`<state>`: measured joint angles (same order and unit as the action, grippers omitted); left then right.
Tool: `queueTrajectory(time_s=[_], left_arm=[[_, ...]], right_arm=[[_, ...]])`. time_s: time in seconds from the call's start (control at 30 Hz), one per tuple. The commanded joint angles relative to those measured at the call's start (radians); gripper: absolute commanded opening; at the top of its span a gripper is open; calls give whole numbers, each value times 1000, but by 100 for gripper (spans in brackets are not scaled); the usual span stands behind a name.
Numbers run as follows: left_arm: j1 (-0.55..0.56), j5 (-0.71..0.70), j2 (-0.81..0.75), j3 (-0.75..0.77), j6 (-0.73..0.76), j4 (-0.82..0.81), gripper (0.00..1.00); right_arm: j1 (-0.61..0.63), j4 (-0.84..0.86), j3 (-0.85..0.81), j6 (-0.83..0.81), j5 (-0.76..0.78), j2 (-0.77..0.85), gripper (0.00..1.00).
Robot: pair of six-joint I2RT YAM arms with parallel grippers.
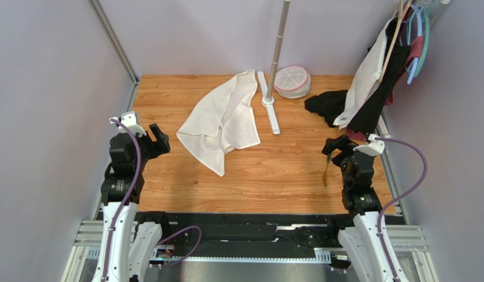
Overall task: Fold the napkin, place the utensils inside, and roll it up
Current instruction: Flatten the napkin out
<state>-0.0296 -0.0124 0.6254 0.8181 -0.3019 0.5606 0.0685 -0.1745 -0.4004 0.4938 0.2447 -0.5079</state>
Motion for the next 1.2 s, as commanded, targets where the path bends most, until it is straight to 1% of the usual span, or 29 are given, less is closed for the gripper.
queueTrajectory(time_s=[0.0,0.03,0.07,0.1,0.13,0.17,0.2,0.23,0.33,0.37,0.4,0.43,0.47,0.5,0.53,0.6,0.7,0.73,0.83,0.93,1.07,1.17], left_arm=[[26,98,16,-59,-112,-140,79],[55,89,60,-72,-132,-163,79],[89,34,91,-92,-150,-192,77],[182,14,121,-99,-157,-205,77],[233,-39,195,-100,-158,-214,77],[281,-97,235,-100,-155,-237,77],[356,-118,278,-96,-155,-251,77],[385,-126,363,-91,-155,-266,77],[457,-92,543,-39,-157,-350,74],[465,-59,592,-18,-158,-382,73],[473,-43,684,5,-160,-390,72],[474,-31,730,54,-160,-396,71],[474,-34,772,78,-161,-409,70],[474,-40,845,102,-161,-409,70],[474,-55,875,151,-158,-404,70],[474,-110,933,191,-155,-390,68],[473,-153,993,234,-131,-409,65],[470,-156,1014,274,-123,-398,65],[459,-149,1089,331,-111,-337,62],[453,-149,1125,334,-109,-350,62],[429,-146,1165,346,-117,-324,59],[413,-133,1171,322,-129,-353,56]], right_arm=[[-1,37,-26,12,-2,-17,93],[-1,35,-26,15,-10,-27,93],[-1,35,-25,14,-18,-32,92],[-1,36,-22,14,-25,-40,91],[-2,36,-20,11,-45,-50,90],[-3,38,-18,11,-56,-58,89],[-3,41,-17,11,-64,-63,88],[-1,44,-14,11,-79,-66,88],[-2,47,-14,11,-96,-81,88],[-1,41,-17,12,-96,-86,88],[-2,40,-18,11,-94,-89,88],[-3,38,-20,11,-96,-87,88],[-1,35,-20,11,-97,-89,87],[-1,33,-21,9,-102,-84,87],[-1,32,-21,9,-99,-83,87],[-1,23,-25,8,-101,-75,87],[-1,20,-25,9,-101,-70,87],[-1,18,-26,9,-97,-73,87],[-2,13,-31,8,-94,-76,87],[-1,10,-31,8,-94,-80,87],[-1,7,-32,9,-90,-84,87],[-1,6,-34,8,-87,-87,87]])
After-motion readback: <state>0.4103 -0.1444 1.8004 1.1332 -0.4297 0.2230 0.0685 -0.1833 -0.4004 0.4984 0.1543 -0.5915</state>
